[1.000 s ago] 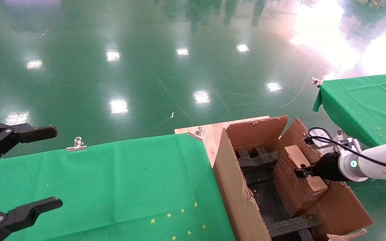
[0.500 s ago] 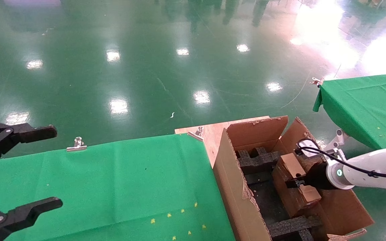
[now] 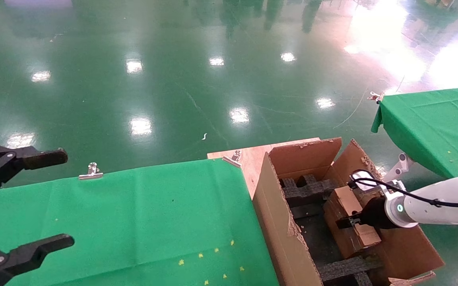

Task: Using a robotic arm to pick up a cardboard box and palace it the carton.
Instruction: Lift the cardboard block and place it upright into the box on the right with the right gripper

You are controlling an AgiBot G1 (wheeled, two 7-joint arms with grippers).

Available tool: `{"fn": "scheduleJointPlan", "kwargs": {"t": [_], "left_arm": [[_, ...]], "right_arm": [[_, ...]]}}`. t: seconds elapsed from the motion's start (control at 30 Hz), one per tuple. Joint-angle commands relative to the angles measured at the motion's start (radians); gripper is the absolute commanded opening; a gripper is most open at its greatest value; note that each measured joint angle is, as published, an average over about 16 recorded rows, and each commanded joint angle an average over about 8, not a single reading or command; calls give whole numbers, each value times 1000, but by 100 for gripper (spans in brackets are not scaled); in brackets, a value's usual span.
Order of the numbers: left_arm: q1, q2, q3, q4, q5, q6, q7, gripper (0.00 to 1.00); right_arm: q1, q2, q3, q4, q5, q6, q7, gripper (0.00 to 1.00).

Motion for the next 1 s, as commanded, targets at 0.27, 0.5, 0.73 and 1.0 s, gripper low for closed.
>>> {"fn": "scheduleJointPlan", "kwargs": {"t": [0.27, 0.5, 0.73, 1.0], "left_arm": [[0, 0, 0, 0, 0, 0, 0, 100], [0, 0, 0, 0, 0, 0, 0, 100], [0, 0, 0, 0, 0, 0, 0, 100], [0, 0, 0, 0, 0, 0, 0, 100]], "right_arm": [[-8, -3, 10, -12, 24, -8, -24, 100], [6, 1, 10, -11, 19, -16, -22, 100], [39, 13, 5, 6, -5, -33, -14, 100], [70, 39, -9, 53, -43, -47, 18, 100]]}}
